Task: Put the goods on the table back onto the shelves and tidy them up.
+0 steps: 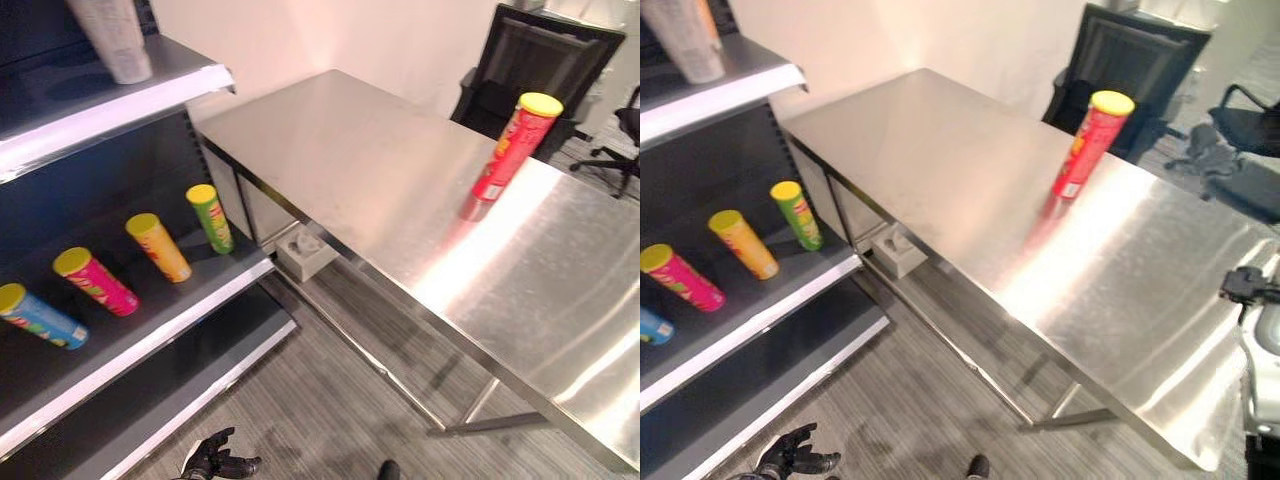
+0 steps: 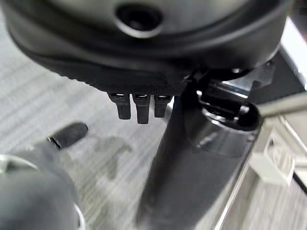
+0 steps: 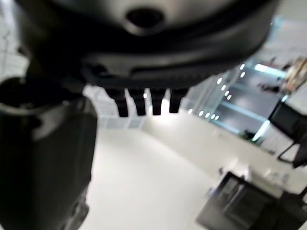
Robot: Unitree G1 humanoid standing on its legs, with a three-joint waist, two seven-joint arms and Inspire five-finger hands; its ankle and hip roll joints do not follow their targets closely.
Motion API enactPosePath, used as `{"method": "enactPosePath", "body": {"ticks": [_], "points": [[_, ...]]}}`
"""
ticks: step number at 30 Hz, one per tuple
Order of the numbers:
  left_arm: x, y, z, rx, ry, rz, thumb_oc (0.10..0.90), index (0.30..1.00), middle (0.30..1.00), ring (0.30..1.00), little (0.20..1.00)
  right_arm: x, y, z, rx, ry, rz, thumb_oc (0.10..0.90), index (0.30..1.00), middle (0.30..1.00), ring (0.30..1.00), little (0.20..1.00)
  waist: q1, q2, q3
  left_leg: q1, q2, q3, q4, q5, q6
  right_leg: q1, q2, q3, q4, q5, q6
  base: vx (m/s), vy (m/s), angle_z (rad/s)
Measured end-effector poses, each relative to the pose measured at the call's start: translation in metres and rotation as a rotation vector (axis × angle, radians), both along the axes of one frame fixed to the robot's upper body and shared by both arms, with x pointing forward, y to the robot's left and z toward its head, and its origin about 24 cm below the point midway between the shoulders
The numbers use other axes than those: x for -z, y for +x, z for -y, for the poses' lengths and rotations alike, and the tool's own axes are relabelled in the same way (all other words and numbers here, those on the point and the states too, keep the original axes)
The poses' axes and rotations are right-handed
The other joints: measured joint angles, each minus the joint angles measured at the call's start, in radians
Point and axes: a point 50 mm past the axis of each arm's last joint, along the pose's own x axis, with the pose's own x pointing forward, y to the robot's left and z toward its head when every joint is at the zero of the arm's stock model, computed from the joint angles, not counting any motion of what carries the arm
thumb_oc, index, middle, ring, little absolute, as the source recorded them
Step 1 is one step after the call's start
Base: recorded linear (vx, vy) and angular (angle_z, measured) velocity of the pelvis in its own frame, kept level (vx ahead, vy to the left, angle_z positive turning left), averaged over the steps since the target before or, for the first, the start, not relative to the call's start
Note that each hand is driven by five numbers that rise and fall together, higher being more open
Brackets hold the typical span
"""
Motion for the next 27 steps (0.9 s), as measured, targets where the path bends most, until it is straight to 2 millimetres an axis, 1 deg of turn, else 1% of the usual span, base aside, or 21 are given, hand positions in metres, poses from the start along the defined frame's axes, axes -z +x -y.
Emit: {"method": "enactPosePath", "body": {"ticks": [3,5,7,8,9,10,11,12,14,15,16,17,18,19,20,21,22,23,24,26,27], "points": [[-0.004,0.006,-0.008,0.009,0.023,0.013,0.8,0.9,0.9,0.9,0.9,0.0,0.001,-0.001,-0.053,0.032,0.013,0.8,0.9,0.9,0.9,0.9,0.001,-0.003,-0.005,-0.004,0.046,-0.001,0.044,0.003,0.0,0.001,0.04,0.016,0.001,-0.01,-0.009,0.03,-0.307,-0.17],[-0.007,0.01,-0.015,0.014,0.044,0.015,0.8,0.9,0.9,0.9,0.9,0.006,0.003,-0.004,-0.096,0.069,0.01,0.8,0.9,0.9,0.9,0.9,0.013,-0.018,-0.005,-0.049,0.094,-0.047,0.141,0.024,-0.026,-0.001,0.065,0.029,0.003,-0.032,-0.032,0.04,-0.236,-0.18],[-0.006,0.008,-0.017,0.011,0.047,0.007,0.8,0.9,0.9,0.9,0.9,0.007,0.006,-0.007,-0.113,0.07,0.002,0.8,0.9,0.9,0.9,0.9,0.033,-0.018,-0.002,-0.074,0.134,-0.148,0.23,0.069,-0.081,0.006,0.096,0.054,0.007,-0.046,-0.065,-0.04,-0.17,-0.43],[-0.007,0.004,-0.022,0.008,0.058,0.001,0.8,0.9,0.9,0.9,0.9,0.008,0.011,-0.013,-0.147,0.068,-0.007,0.8,0.9,0.9,0.9,0.9,0.059,-0.041,0.012,-0.158,0.142,-0.303,0.386,0.133,-0.088,0.0,0.101,0.083,0.026,-0.054,-0.123,0.1,-0.121,-0.52],[-0.007,0.0,-0.023,0.002,0.06,-0.007,0.8,0.9,0.9,0.9,0.9,0.006,0.015,-0.017,-0.171,0.06,-0.011,0.8,0.9,0.9,0.9,0.9,0.064,-0.075,0.03,-0.251,0.093,-0.419,0.492,0.11,-0.129,-0.001,0.088,0.109,0.02,-0.049,-0.138,0.1,-0.083,-0.41],[-0.007,0.002,-0.022,-0.019,0.04,0.008,0.8,0.9,0.9,0.9,0.9,0.005,0.015,-0.018,-0.175,0.056,-0.008,0.8,0.9,0.9,0.9,0.9,0.063,-0.091,0.039,-0.296,0.02,-0.49,0.521,0.002,-0.102,-0.008,0.065,0.118,0.016,-0.046,-0.142,0.13,-0.048,-0.16],[-0.008,0.008,-0.018,-0.022,0.022,0.036,0.8,0.9,0.9,0.9,0.9,0.004,0.015,-0.017,-0.175,0.058,-0.005,0.8,0.9,0.9,0.9,0.9,0.071,-0.102,0.046,-0.303,-0.063,-0.54,0.457,-0.084,-0.075,-0.025,0.044,0.142,0.014,-0.045,-0.141,0.11,0.051,-0.39],[-0.009,0.015,-0.011,-0.009,0.005,0.054,0.8,0.9,0.9,0.9,0.9,0.002,0.015,-0.016,-0.18,0.059,-0.004,0.8,0.9,0.9,0.9,0.9,0.094,-0.099,0.047,-0.288,-0.124,-0.543,0.337,-0.101,-0.055,-0.04,0.039,0.164,0.006,-0.043,-0.146,0.12,0.05,-0.57],[-0.007,0.022,-0.003,0.019,-0.006,0.054,0.8,0.9,0.9,0.9,0.9,0.0,0.016,-0.017,-0.189,0.07,0.013,0.8,0.9,0.9,0.9,0.9,0.105,-0.074,0.061,-0.307,-0.174,-0.481,0.218,-0.1,-0.044,-0.04,0.048,0.158,-0.005,-0.038,-0.155,0.12,0.046,-0.45],[-0.005,0.027,0.005,0.049,-0.026,0.048,0.8,0.9,0.9,0.9,0.9,0.003,0.017,-0.018,-0.191,0.076,0.006,0.8,0.9,0.9,0.9,0.9,0.111,-0.042,0.068,-0.314,-0.231,-0.458,0.144,-0.111,-0.027,-0.049,0.054,0.152,-0.001,-0.037,-0.157,0.16,0.045,-0.41],[-0.004,0.026,0.007,0.054,-0.031,0.044,0.8,0.9,0.9,0.9,0.9,0.005,0.018,-0.019,-0.198,0.076,-0.002,0.8,0.9,0.9,0.9,0.9,0.111,-0.028,0.065,-0.319,-0.265,-0.473,0.117,-0.121,-0.025,-0.052,0.054,0.173,-0.005,-0.038,-0.155,0.17,0.069,-0.62],[-0.002,0.024,0.01,0.053,-0.037,0.037,0.8,0.9,0.9,0.9,0.9,0.004,0.019,-0.021,-0.204,0.072,-0.006,0.8,0.9,0.9,0.9,0.9,0.111,-0.009,0.06,-0.305,-0.287,-0.493,0.088,-0.148,-0.025,-0.062,0.059,0.202,-0.005,-0.052,-0.135,0.08,0.054,-0.7],[0.001,0.02,0.015,0.05,-0.052,0.027,0.8,0.9,0.9,0.9,0.9,-0.001,0.02,-0.021,-0.206,0.048,-0.004,0.8,0.9,0.9,0.9,0.9,0.122,0.046,0.057,-0.293,-0.27,-0.506,0.06,-0.222,-0.019,-0.067,0.103,0.222,0.007,-0.063,-0.122,0.17,0.133,-0.79],[0.001,0.02,0.014,0.042,-0.049,0.027,0.8,0.9,0.9,0.9,0.9,-0.002,0.02,-0.022,-0.208,0.055,0.008,0.8,0.9,0.9,0.9,0.9,0.133,0.072,0.069,-0.279,-0.254,-0.501,0.039,-0.154,0.007,-0.079,0.115,0.222,0.042,-0.063,-0.116,0.19,0.146,-0.67],[-0.004,0.022,0.001,0.028,-0.011,0.04,0.8,0.9,0.9,0.9,0.9,0.003,0.023,-0.024,-0.214,0.075,-0.004,0.8,0.9,0.9,0.9,0.9,0.112,0.041,0.09,-0.254,-0.264,-0.477,0.03,-0.145,-0.011,-0.084,0.089,0.224,0.086,-0.098,-0.103,0.24,0.192,-0.28],[-0.005,0.023,-0.003,0.023,0.003,0.039,0.8,0.9,0.9,0.9,0.9,0.003,0.024,-0.025,-0.219,0.078,-0.001,0.8,0.9,0.9,0.9,0.9,0.102,0.013,0.104,-0.245,-0.285,-0.469,0.053,-0.126,0.026,-0.073,0.06,0.223,0.073,-0.088,-0.105,0.16,0.142,-0.21],[-0.004,0.021,-0.003,0.02,0.005,0.033,0.8,0.9,0.9,0.9,0.9,0.001,0.025,-0.026,-0.224,0.075,0.006,0.8,0.9,0.9,0.9,0.9,0.11,0.004,0.104,-0.244,-0.29,-0.463,0.104,-0.127,0.034,-0.072,0.049,0.232,0.069,-0.091,-0.102,0.15,0.153,-0.38],[-0.002,0.016,-0.002,0.02,-0.001,0.021,0.8,0.9,0.9,0.9,0.9,-0.004,0.026,-0.028,-0.232,0.064,0.018,0.8,0.9,0.9,0.9,0.9,0.114,0.021,0.093,-0.225,-0.279,-0.464,0.123,-0.144,0.043,-0.059,0.056,0.247,0.049,-0.094,-0.093,0.13,0.165,-0.6],[0.003,0.004,-0.002,0.002,-0.002,-0.015,0.8,0.9,0.9,0.9,0.9,-0.009,0.029,-0.031,-0.246,0.063,0.041,0.8,0.9,0.9,0.9,0.9,0.104,0.027,0.085,-0.175,-0.277,-0.447,0.054,-0.118,0.075,-0.028,0.056,0.268,0.008,-0.067,-0.056,0.15,0.184,-0.61],[0.003,-0.001,-0.004,-0.008,0.002,-0.026,0.8,0.9,0.9,0.9,0.9,-0.011,0.031,-0.034,-0.258,0.058,0.05,0.8,0.9,0.9,0.9,0.9,0.105,0.014,0.083,-0.132,-0.291,-0.415,0.015,-0.066,0.112,-0.017,0.044,0.284,0.003,-0.043,-0.042,0.11,0.145,-0.38],[0.004,-0.003,-0.005,-0.01,0.002,-0.035,0.8,0.9,0.9,0.9,0.9,-0.01,0.031,-0.034,-0.26,0.061,0.045,0.8,0.9,0.9,0.9,0.9,0.106,0.004,0.078,-0.112,-0.299,-0.409,-0.005,-0.067,0.116,-0.01,0.037,0.293,0.003,-0.042,-0.037,0.12,0.144,-0.17]]}}
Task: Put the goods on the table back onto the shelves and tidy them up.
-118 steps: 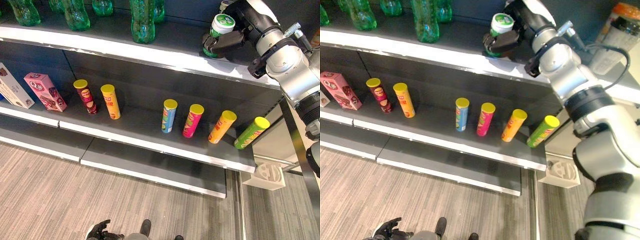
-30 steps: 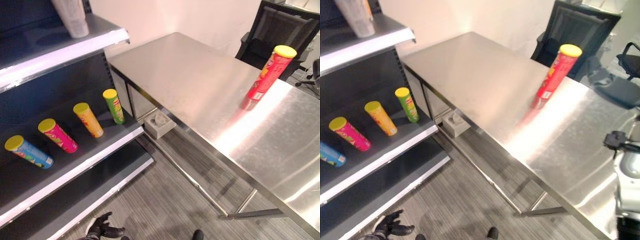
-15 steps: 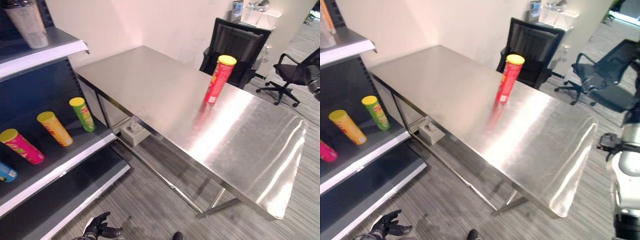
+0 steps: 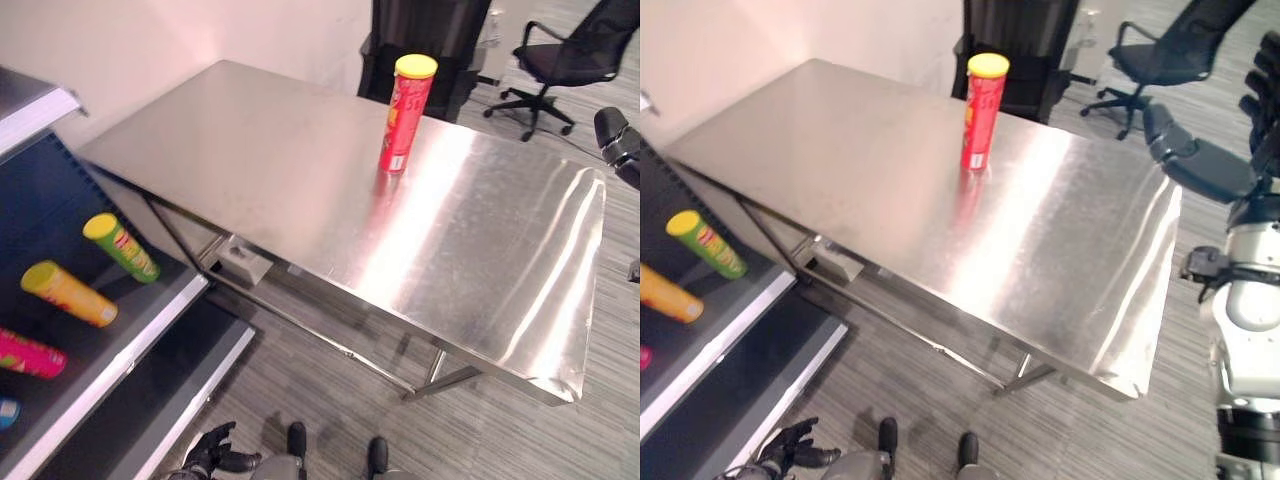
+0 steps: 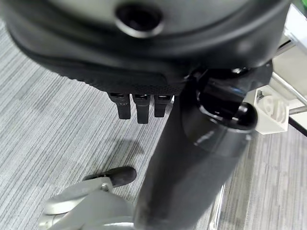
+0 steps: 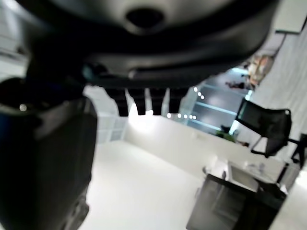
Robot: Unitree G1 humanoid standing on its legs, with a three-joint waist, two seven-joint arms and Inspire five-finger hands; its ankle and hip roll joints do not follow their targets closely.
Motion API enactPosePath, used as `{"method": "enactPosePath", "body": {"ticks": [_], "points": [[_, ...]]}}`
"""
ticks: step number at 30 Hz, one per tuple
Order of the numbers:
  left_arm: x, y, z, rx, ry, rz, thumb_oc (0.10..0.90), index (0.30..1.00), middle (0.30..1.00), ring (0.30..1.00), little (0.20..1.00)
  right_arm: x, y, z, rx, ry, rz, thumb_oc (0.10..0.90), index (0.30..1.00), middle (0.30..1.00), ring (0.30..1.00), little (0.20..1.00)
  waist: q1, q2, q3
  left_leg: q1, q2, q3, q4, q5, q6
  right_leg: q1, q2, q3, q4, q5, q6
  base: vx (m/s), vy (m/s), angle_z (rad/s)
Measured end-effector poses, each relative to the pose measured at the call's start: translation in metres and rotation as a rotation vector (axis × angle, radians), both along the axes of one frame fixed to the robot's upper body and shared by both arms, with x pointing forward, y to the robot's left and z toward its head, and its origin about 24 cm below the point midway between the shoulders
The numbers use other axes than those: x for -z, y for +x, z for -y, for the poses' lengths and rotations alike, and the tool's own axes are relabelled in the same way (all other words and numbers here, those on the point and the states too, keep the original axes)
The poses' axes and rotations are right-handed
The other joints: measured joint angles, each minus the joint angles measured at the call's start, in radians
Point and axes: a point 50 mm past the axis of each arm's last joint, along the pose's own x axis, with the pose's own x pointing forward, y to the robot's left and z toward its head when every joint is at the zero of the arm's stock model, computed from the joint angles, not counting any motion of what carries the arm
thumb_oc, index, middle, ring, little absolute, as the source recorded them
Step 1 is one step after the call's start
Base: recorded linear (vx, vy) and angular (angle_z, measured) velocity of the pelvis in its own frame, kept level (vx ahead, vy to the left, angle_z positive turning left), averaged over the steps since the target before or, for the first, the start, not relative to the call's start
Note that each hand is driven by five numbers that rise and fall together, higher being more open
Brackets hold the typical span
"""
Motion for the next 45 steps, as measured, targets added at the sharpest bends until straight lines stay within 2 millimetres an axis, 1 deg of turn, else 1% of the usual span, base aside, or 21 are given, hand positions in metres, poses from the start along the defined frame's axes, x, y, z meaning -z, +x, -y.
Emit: {"method": "enactPosePath", "body": {"ticks": [3,5,6,7,9,12,13,15,17,18,19,20,22,23,24,26,30,34,38,42,45], "points": [[0.0,-0.001,-0.001,-0.002,0.001,-0.001,0.8,0.9,0.9,0.9,0.9,0.001,0.001,-0.001,-0.006,-0.001,-0.003,0.8,0.9,0.9,0.9,0.9,0.025,-0.019,-0.01,0.042,-0.014,0.036,-0.03,0.003,0.028,0.011,-0.017,0.023,0.003,-0.003,0.011,0.1,0.152,-0.29],[-0.002,0.004,-0.002,0.002,0.005,0.013,0.8,0.9,0.9,0.9,0.9,0.0,0.002,-0.003,-0.01,0.001,0.002,0.8,0.9,0.9,0.9,0.9,0.028,-0.025,-0.014,0.052,-0.02,0.047,-0.035,-0.004,0.036,-0.012,-0.021,0.033,0.049,-0.012,0.025,0.09,0.158,-0.23],[-0.003,0.007,-0.002,0.005,0.007,0.019,0.8,0.9,0.9,0.9,0.9,0.001,0.003,-0.004,-0.014,0.0,-0.003,0.8,0.9,0.9,0.9,0.9,0.026,-0.023,-0.015,0.058,-0.016,0.048,-0.039,-0.004,0.036,-0.032,-0.019,0.033,0.098,-0.024,0.041,0.05,0.138,-0.05],[-0.004,0.01,-0.004,0.011,0.013,0.027,0.8,0.9,0.9,0.9,0.9,0.004,0.005,-0.005,-0.019,0.0,-0.021,0.8,0.9,0.9,0.9,0.9,0.027,-0.021,-0.014,0.073,-0.007,0.05,-0.039,-0.004,0.037,-0.071,-0.023,0.033,0.208,-0.054,0.078,0.04,0.128,-0.02],[-0.007,0.015,-0.009,0.029,0.031,0.031,0.8,0.9,0.9,0.9,0.9,0.006,0.008,-0.007,-0.032,0.0,-0.035,0.8,0.9,0.9,0.9,0.9,0.021,-0.025,-0.01,0.099,-0.002,0.043,-0.038,-0.01,0.047,-0.165,-0.038,0.035,0.444,-0.101,0.11,0.05,0.118,0.17],[-0.011,0.019,-0.017,0.036,0.056,0.046,0.8,0.9,0.9,0.9,0.9,0.005,0.008,-0.008,-0.04,-0.002,-0.028,0.8,0.9,0.9,0.9,0.9,0.025,-0.035,-0.007,0.125,-0.003,0.042,-0.038,-0.031,0.066,-0.204,-0.049,0.036,0.575,-0.099,0.11,0.12,-0.011,0.1],[-0.013,0.02,-0.02,0.036,0.065,0.05,0.8,0.9,0.9,0.9,0.9,0.005,0.009,-0.008,-0.043,-0.001,-0.028,0.8,0.9,0.9,0.9,0.9,0.028,-0.041,-0.004,0.13,-0.003,0.035,-0.039,-0.035,0.07,-0.219,-0.067,0.025,0.594,-0.125,0.103,0.1,-0.054,0.03],[-0.014,0.021,-0.023,0.027,0.073,0.054,0.8,0.9,0.9,0.9,0.9,0.002,0.009,-0.01,-0.053,-0.004,-0.019,0.8,0.9,0.9,0.9,0.9,0.032,-0.043,-0.004,0.125,-0.008,0.029,-0.039,-0.041,0.072,-0.203,-0.111,-0.006,0.467,-0.139,0.085,0.17,-0.131,0.03],[-0.015,0.024,-0.023,0.03,0.078,0.057,0.8,0.9,0.9,0.9,0.9,0.002,0.008,-0.009,-0.061,-0.002,0.006,0.8,0.9,0.9,0.9,0.9,0.029,-0.04,0.009,0.098,0.008,-0.004,-0.039,-0.042,0.063,-0.199,-0.089,0.016,0.182,-0.116,0.101,0.17,-0.119,0.2],[-0.016,0.027,-0.024,0.036,0.083,0.061,0.8,0.9,0.9,0.9,0.9,0.002,0.008,-0.007,-0.053,0.003,0.0,0.8,0.9,0.9,0.9,0.9,0.012,-0.046,0.01,0.088,0.01,-0.012,-0.043,-0.039,0.055,-0.177,-0.08,0.031,0.079,-0.091,0.115,0.18,-0.094,0.69],[-0.015,0.024,-0.024,0.046,0.083,0.055,0.8,0.9,0.9,0.9,0.9,0.004,0.008,-0.005,-0.045,0.015,-0.018,0.8,0.9,0.9,0.9,0.9,-0.002,-0.065,0.008,0.084,-0.008,-0.037,-0.043,-0.031,0.056,-0.157,-0.088,0.035,0.024,-0.049,0.118,0.16,-0.114,0.71],[-0.015,0.021,-0.022,0.048,0.08,0.056,0.8,0.9,0.9,0.9,0.9,0.007,0.008,-0.004,-0.05,0.022,-0.035,0.8,0.9,0.9,0.9,0.9,0.004,-0.104,-0.003,0.104,-0.041,-0.055,-0.043,-0.045,0.038,-0.121,-0.107,0.041,0.01,-0.013,0.087,0.18,-0.131,0.79],[-0.01,0.013,-0.013,0.041,0.055,0.045,0.8,0.9,0.9,0.9,0.9,0.014,0.007,-0.002,-0.055,0.039,-0.062,0.8,0.9,0.9,0.9,0.9,0.002,-0.092,-0.012,0.127,-0.033,-0.086,-0.046,-0.05,0.007,-0.073,-0.095,0.033,-0.007,0.083,0.074,0.07,-0.078,0.53],[-0.008,0.009,-0.007,0.043,0.037,0.04,0.8,0.9,0.9,0.9,0.9,0.015,0.007,-0.002,-0.059,0.039,-0.069,0.8,0.9,0.9,0.9,0.9,0.013,-0.078,-0.019,0.132,-0.01,-0.085,-0.044,-0.055,-0.006,-0.068,-0.07,0.033,-0.008,0.09,0.066,0.07,-0.076,0.2],[-0.005,0.003,-0.003,0.043,0.026,0.025,0.8,0.9,0.9,0.9,0.9,0.015,0.007,-0.002,-0.064,0.038,-0.072,0.8,0.9,0.9,0.9,0.9,0.016,-0.057,-0.03,0.133,0.011,-0.086,-0.042,-0.058,-0.017,-0.066,-0.052,0.031,-0.008,0.086,0.056,0.07,-0.073,-0.02],[-0.002,-0.007,0.001,0.039,0.015,-0.001,0.8,0.9,0.9,0.9,0.9,0.016,0.008,-0.002,-0.074,0.041,-0.087,0.8,0.9,0.9,0.9,0.9,0.019,-0.04,-0.038,0.143,0.045,-0.09,-0.042,-0.061,-0.039,-0.059,-0.019,0.008,-0.007,0.09,0.03,0.04,-0.047,0.04],[-0.002,-0.005,0.002,0.041,0.011,0.004,0.8,0.9,0.9,0.9,0.9,0.02,0.01,0.0,-0.085,0.055,-0.114,0.8,0.9,0.9,0.9,0.9,0.017,-0.04,-0.04,0.144,0.082,-0.09,-0.042,-0.065,-0.058,-0.055,0.014,-0.004,-0.001,0.084,0.02,0.03,-0.057,0.02],[-0.002,-0.003,0.004,0.043,0.005,0.01,0.8,0.9,0.9,0.9,0.9,0.026,0.016,-0.006,-0.123,0.02,-0.185,0.8,0.9,0.9,0.9,0.9,0.014,-0.041,-0.041,0.143,0.081,-0.094,-0.042,-0.066,-0.061,-0.047,0.013,-0.013,-0.001,0.079,0.014,0.02,-0.022,0.05],[-0.001,-0.008,0.003,0.04,0.008,-0.004,0.8,0.9,0.9,0.9,0.9,0.034,0.022,-0.014,-0.165,-0.012,-0.251,0.8,0.9,0.9,0.9,0.9,0.03,-0.045,-0.047,0.142,0.076,-0.097,-0.045,-0.067,-0.061,-0.043,0.01,-0.016,-0.001,0.075,0.018,0.01,-0.019,0.04],[-0.001,-0.011,0.0,0.039,0.013,-0.01,0.8,0.9,0.9,0.9,0.9,0.052,0.033,-0.024,-0.221,-0.064,-0.394,0.8,0.9,0.9,0.9,0.9,0.042,-0.061,-0.065,0.12,0.076,-0.113,-0.042,-0.062,-0.065,-0.058,0.01,-0.023,-0.001,0.074,0.012,0.0,-0.018,0.1],[-0.001,-0.008,0.001,0.046,0.013,-0.004,0.8,0.9,0.9,0.9,0.9,0.059,0.039,-0.02,-0.206,-0.062,-0.44,0.8,0.9,0.9,0.9,0.9,0.055,-0.063,-0.066,0.116,0.077,-0.118,-0.042,-0.062,-0.065,-0.058,0.01,-0.034,-0.001,0.077,0.008,0.0,-0.006,0.04]]}}
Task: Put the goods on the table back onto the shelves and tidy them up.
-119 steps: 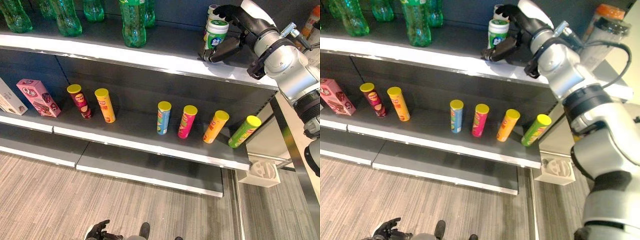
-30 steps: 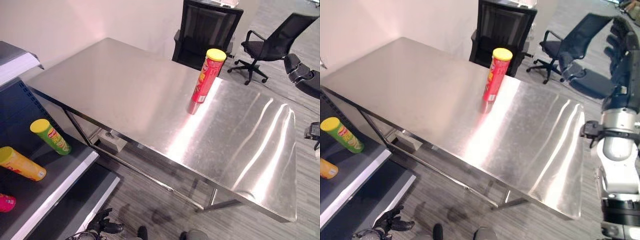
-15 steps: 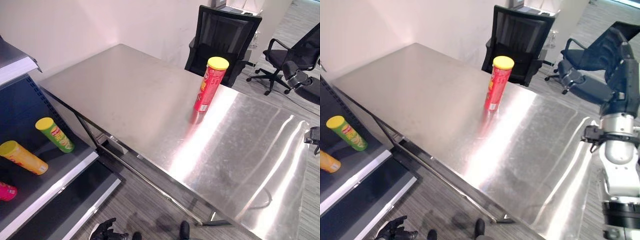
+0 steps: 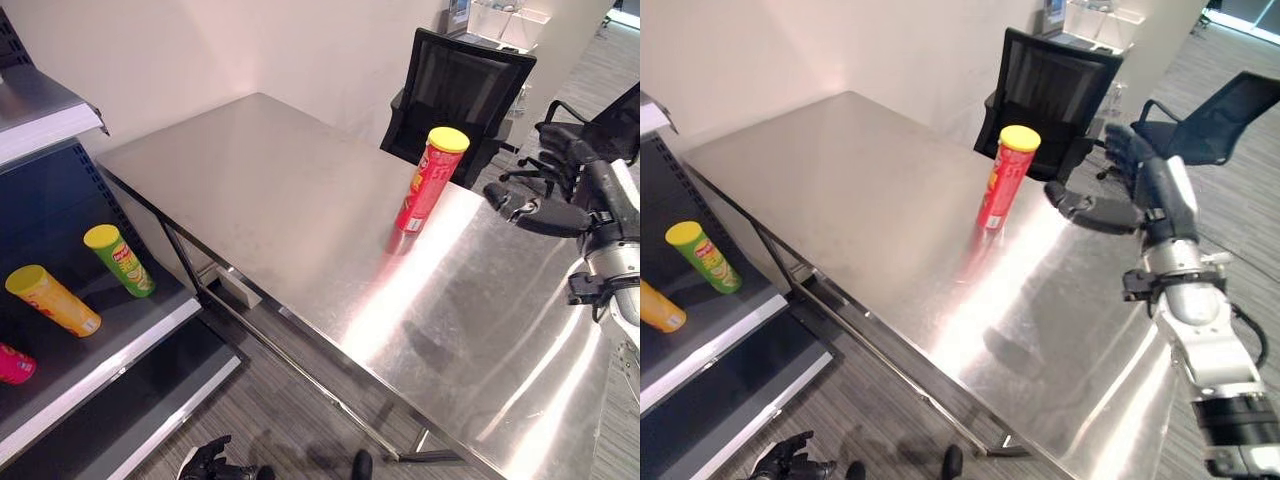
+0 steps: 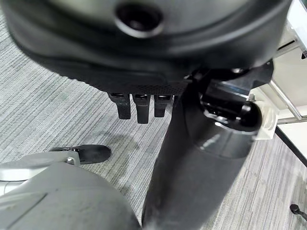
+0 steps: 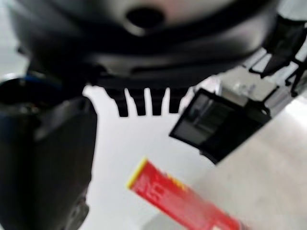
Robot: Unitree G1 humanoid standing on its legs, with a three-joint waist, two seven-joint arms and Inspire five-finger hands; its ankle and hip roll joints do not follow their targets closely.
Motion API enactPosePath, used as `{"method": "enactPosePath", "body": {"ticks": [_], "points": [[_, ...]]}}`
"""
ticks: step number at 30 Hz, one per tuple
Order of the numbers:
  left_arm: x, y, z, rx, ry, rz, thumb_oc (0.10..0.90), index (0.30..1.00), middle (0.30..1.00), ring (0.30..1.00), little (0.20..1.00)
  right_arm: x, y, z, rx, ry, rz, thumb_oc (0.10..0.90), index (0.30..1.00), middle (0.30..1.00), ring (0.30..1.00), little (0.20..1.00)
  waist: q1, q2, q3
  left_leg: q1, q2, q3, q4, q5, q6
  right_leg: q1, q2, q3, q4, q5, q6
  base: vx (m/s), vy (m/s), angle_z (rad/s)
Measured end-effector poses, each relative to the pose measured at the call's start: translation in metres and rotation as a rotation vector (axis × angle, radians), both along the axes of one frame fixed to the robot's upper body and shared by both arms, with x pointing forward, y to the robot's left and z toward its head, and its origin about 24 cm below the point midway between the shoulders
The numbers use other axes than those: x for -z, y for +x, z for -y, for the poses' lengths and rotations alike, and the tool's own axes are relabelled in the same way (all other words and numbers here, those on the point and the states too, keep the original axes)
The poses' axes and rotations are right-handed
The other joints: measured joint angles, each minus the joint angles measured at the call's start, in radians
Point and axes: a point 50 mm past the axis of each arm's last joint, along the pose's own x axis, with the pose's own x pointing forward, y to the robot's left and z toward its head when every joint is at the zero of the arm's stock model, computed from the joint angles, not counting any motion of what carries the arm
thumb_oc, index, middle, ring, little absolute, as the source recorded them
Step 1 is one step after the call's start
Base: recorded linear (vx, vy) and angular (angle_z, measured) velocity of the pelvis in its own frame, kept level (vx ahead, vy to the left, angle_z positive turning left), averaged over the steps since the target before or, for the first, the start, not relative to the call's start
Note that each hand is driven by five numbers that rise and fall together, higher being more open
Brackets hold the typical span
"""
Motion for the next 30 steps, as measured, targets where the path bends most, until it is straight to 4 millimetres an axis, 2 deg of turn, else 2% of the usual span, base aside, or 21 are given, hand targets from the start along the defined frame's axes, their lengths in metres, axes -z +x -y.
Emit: {"method": "enactPosePath", "body": {"ticks": [5,14,15,20,30], "points": [[0.0,0.001,0.0,0.003,0.001,0.002,0.8,0.9,0.9,0.9,0.9,0.001,0.01,0.013,0.069,-0.049,-0.057,0.8,0.9,0.9,0.9,0.9,0.007,0.0,0.0,-0.009,0.002,-0.018,0.0,0.002,-0.002,-0.002,0.001,-0.016,0.0,0.0,0.0,-0.01,-0.012,0.1],[0.0,0.002,-0.001,0.0,0.007,0.002,0.8,0.9,0.9,0.9,0.9,-0.01,0.025,0.009,0.077,-0.059,-0.038,0.8,0.9,0.9,0.9,0.9,0.011,-0.001,0.001,-0.026,0.005,-0.036,0.0,0.006,-0.009,-0.005,0.001,-0.039,0.0,-0.004,0.001,0.0,-0.014,0.07],[0.0,0.003,-0.001,0.002,0.007,0.005,0.8,0.9,0.9,0.9,0.9,-0.012,0.031,0.007,0.077,-0.061,-0.046,0.8,0.9,0.9,0.9,0.9,0.014,-0.002,0.001,-0.028,0.005,-0.039,0.0,0.007,-0.01,-0.006,0.001,-0.042,0.0,-0.004,0.001,0.01,-0.015,0.07],[-0.001,0.006,-0.001,0.0,0.007,0.011,0.8,0.9,0.9,0.9,0.9,-0.011,0.039,0.006,0.082,-0.067,-0.07,0.8,0.9,0.9,0.9,0.9,0.029,-0.005,0.003,-0.034,0.005,-0.048,0.0,0.008,-0.012,-0.008,0.001,-0.048,0.0,-0.006,0.002,0.01,-0.005,0.05],[-0.004,0.008,-0.009,-0.02,0.013,0.02,0.8,0.9,0.9,0.9,0.9,-0.024,0.054,0.009,0.113,-0.038,-0.075,0.8,0.9,0.9,0.9,0.9,0.035,-0.025,0.019,-0.043,0.005,-0.06,0.001,0.011,-0.017,-0.016,0.003,-0.065,0.0,-0.008,-0.001,0.0,-0.004,0.03]]}}
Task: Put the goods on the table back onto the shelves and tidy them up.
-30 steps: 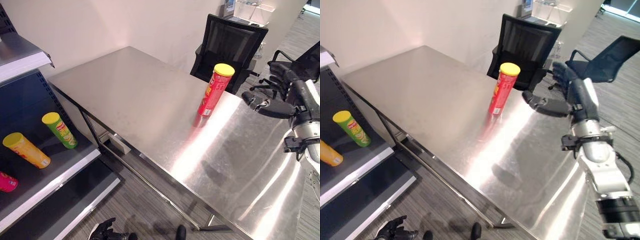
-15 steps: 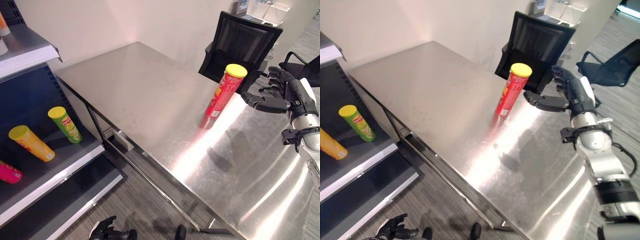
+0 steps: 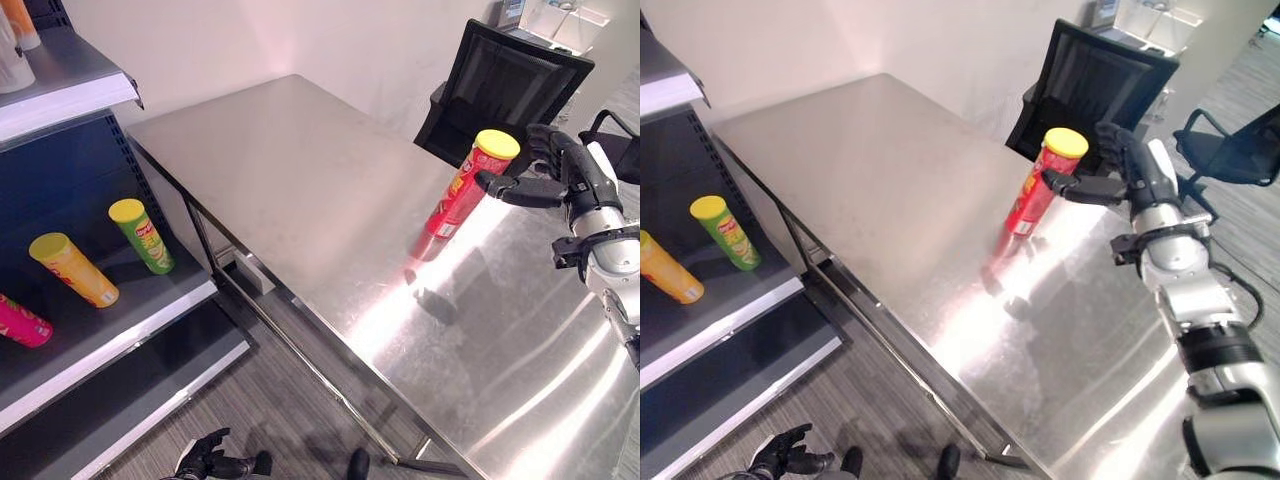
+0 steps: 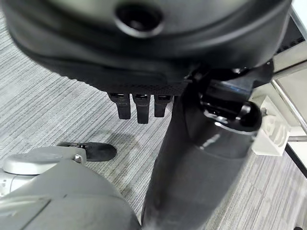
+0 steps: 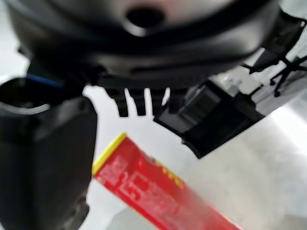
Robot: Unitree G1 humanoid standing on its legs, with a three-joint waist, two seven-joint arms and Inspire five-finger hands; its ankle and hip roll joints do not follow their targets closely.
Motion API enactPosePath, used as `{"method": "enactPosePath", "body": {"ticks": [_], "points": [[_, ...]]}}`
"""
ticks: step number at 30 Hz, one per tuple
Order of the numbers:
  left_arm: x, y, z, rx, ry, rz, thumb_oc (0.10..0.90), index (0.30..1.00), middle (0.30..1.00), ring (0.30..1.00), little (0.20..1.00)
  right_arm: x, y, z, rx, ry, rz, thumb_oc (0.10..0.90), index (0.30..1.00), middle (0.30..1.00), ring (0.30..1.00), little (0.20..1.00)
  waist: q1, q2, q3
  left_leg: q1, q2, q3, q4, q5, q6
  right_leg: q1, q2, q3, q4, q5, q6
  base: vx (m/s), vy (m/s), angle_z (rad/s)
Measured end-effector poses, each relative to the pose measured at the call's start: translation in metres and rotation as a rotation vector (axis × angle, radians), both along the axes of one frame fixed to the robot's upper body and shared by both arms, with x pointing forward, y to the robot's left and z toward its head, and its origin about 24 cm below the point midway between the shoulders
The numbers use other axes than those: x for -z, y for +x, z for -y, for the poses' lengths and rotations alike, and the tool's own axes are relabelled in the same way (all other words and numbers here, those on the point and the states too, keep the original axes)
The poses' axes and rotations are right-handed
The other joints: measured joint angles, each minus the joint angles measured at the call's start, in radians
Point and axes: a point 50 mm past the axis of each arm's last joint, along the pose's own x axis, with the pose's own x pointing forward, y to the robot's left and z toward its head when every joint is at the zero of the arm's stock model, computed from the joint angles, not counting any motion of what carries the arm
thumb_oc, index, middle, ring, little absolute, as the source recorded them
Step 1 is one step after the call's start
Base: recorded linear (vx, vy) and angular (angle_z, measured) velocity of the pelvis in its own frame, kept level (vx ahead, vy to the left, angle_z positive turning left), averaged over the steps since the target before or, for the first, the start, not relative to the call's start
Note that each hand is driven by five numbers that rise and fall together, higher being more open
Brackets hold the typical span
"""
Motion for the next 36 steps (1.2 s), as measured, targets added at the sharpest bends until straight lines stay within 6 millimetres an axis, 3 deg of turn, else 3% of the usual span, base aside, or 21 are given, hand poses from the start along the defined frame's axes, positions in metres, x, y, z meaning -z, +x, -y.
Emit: {"method": "enactPosePath", "body": {"ticks": [13,29,30,31,36], "points": [[-0.001,0.006,0.001,0.022,0.003,0.009,0.8,0.9,0.9,0.9,0.9,-0.007,0.007,0.002,0.028,0.011,-0.005,0.8,0.9,0.9,0.9,0.9,0.03,0.002,0.007,-0.018,0.0,-0.026,0.0,0.001,-0.002,-0.002,0.001,-0.028,0.0,-0.008,-0.002,0.01,-0.017,0.06],[-0.003,0.009,0.0,0.01,0.019,0.02,0.8,0.9,0.9,0.9,0.9,-0.008,0.011,0.009,0.084,-0.026,-0.047,0.8,0.9,0.9,0.9,0.9,0.028,0.003,0.031,-0.028,0.0,-0.047,0.0,0.004,-0.005,-0.001,0.0,-0.045,0.0,-0.011,-0.002,0.01,-0.006,0.04],[-0.003,0.009,0.0,0.01,0.019,0.02,0.8,0.9,0.9,0.9,0.9,-0.008,0.011,0.009,0.084,-0.026,-0.047,0.681,0.721,0.721,0.721,0.721,0.027,0.003,0.031,-0.027,0.0,-0.046,0.0,0.004,-0.005,-0.001,0.0,-0.044,0.0,-0.011,-0.002,0.0,0.0,0.0],[-0.003,0.009,0.0,0.01,0.019,0.02,0.8,0.9,0.9,0.9,0.9,-0.008,0.011,0.009,0.085,-0.026,-0.048,0.4,0.3,0.3,0.3,0.3,0.026,0.003,0.031,-0.027,0.0,-0.045,0.0,0.004,-0.005,-0.001,0.0,-0.044,0.0,-0.011,-0.002,0.0,0.0,0.0],[-0.003,0.009,-0.001,0.01,0.02,0.02,0.8,0.9,0.9,0.9,0.9,-0.007,0.011,0.009,0.084,-0.028,-0.053,0.4,0.3,0.3,0.3,0.3,0.027,0.001,0.032,-0.026,0.0,-0.045,0.0,0.004,-0.005,-0.001,0.0,-0.043,0.0,-0.011,-0.002,0.0,0.0,0.0]]}}
